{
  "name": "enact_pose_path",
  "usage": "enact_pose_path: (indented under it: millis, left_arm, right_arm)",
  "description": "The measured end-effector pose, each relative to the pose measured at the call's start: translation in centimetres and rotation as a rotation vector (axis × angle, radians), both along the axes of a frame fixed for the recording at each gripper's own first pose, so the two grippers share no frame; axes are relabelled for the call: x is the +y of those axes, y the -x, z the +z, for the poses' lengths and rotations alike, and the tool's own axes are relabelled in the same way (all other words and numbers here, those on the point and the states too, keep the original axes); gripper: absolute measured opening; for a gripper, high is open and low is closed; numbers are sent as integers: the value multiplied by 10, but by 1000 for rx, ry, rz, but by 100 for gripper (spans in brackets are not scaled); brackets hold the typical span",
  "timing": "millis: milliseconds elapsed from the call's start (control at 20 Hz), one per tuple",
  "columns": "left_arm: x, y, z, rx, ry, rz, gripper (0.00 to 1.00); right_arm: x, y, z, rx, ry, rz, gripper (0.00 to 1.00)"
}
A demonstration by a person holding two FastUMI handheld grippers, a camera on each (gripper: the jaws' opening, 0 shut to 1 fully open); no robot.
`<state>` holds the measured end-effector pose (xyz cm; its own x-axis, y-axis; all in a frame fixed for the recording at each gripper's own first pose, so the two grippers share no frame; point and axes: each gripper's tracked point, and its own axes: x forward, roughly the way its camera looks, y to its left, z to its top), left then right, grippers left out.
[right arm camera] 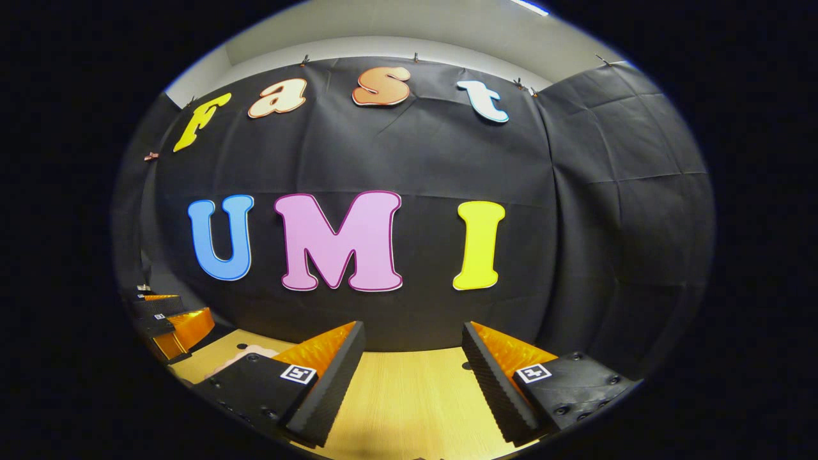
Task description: First open the suitcase, pack the skin care products into it, and then close the suitcase.
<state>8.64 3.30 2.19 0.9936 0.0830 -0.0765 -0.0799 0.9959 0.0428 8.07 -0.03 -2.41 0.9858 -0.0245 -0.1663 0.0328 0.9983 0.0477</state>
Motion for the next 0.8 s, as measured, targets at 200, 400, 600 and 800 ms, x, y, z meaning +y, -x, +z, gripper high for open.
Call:
enact_pose_path:
  millis: [200, 400, 600, 800]
  left_arm:
    - [7, 4, 15, -34, -5, 51, 94]
    - [15, 14, 17, -33, -2, 92, 94]
    - [22, 27, 17, -29, -9, 109, 94]
    - [25, 35, 16, -9, 9, 95, 94]
  right_arm:
    - [-3, -1, 10, -40, 34, 57, 97]
    - [-5, 4, 14, -49, 28, 88, 97]
    - [-9, 13, 15, -45, 15, 86, 97]
    - [-9, 23, 14, -34, 20, 72, 97]
